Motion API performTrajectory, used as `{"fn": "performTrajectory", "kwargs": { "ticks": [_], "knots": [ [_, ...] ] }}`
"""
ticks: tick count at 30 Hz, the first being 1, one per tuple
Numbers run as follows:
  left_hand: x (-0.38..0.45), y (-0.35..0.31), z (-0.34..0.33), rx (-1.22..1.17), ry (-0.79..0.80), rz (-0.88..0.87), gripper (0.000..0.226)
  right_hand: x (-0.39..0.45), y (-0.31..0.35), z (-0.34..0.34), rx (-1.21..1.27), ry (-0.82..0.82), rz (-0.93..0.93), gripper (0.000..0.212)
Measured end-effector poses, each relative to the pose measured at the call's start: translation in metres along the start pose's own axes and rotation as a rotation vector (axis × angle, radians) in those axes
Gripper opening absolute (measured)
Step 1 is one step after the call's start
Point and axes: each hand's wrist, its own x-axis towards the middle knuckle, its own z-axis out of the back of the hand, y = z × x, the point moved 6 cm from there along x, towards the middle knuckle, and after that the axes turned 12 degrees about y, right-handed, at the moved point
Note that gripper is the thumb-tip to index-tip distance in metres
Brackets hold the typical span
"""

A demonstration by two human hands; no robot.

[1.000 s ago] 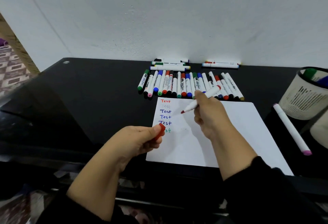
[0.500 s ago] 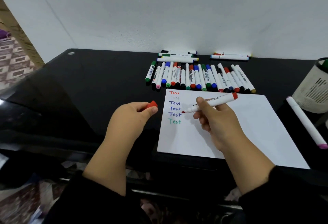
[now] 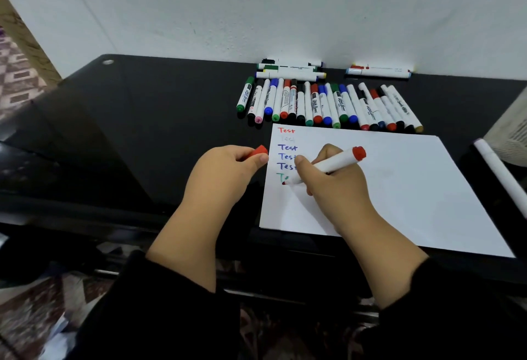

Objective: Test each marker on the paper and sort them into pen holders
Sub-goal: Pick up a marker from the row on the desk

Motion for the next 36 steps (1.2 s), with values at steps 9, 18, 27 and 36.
{"fn": "performTrajectory", "kwargs": {
  "ticks": [9, 18, 27, 36],
  "knots": [
    [0.003, 0.0, 0.0, -0.032, 0.009, 0.016, 0.037, -0.001, 0.002, -0.008, -0.105, 0.06, 0.014, 0.031],
    [0.003, 0.001, 0.001, -0.066, -0.031, -0.007, 0.037, 0.0, -0.001, -0.002, -0.06, 0.018, 0.014, 0.034],
    [0.002, 0.001, 0.002, -0.072, -0.039, -0.01, 0.036, -0.001, 0.0, 0.004, -0.027, 0.017, -0.001, 0.031],
    [0.002, 0.0, 0.002, -0.065, -0.042, -0.02, 0.036, -0.001, -0.001, 0.002, -0.078, 0.025, 0.005, 0.035]
  ]
}}
